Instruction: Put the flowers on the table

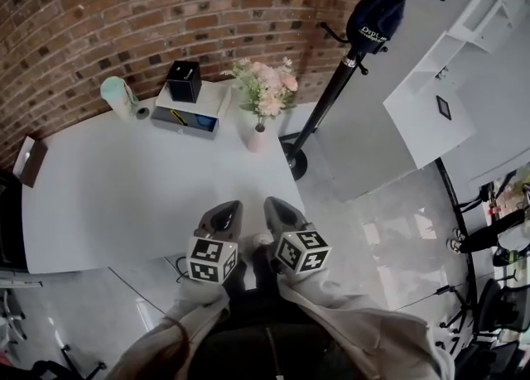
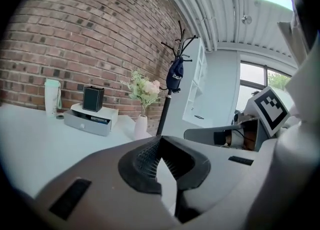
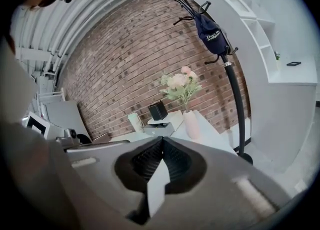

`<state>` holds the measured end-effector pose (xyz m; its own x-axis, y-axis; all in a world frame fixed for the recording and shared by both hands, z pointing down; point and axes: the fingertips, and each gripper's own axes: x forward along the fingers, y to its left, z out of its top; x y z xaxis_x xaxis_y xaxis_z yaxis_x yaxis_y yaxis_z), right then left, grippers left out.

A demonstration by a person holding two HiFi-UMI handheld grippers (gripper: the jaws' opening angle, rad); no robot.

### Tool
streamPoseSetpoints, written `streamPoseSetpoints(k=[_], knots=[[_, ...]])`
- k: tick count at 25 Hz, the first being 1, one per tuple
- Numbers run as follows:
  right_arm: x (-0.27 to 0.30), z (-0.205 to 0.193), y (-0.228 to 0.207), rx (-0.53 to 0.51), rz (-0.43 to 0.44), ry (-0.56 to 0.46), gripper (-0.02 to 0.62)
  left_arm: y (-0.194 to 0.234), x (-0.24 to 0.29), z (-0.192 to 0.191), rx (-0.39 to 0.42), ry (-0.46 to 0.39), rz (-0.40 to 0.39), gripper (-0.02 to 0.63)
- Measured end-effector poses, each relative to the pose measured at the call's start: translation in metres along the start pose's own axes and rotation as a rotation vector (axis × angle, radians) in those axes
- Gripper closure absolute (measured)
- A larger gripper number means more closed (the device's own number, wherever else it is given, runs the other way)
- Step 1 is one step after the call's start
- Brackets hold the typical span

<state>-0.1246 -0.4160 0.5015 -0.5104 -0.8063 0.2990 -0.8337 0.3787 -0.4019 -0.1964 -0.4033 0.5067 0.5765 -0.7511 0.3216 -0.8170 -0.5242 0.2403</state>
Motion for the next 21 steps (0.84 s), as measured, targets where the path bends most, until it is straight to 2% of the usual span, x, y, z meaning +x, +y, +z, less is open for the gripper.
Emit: streamPoseSetpoints(k=[8, 21], knots=[[-0.025, -0.025, 0.021, 0.000, -0.038, -0.011, 0.595, -0.017, -0.027, -0.025, 0.042, 0.023, -0.068, 0.603], [-0.019, -0.028, 0.038, -0.021, -0.039, -0.024, 0.595, 0.002, -0.040, -0.031, 0.040, 0.029, -0.061, 0.601]])
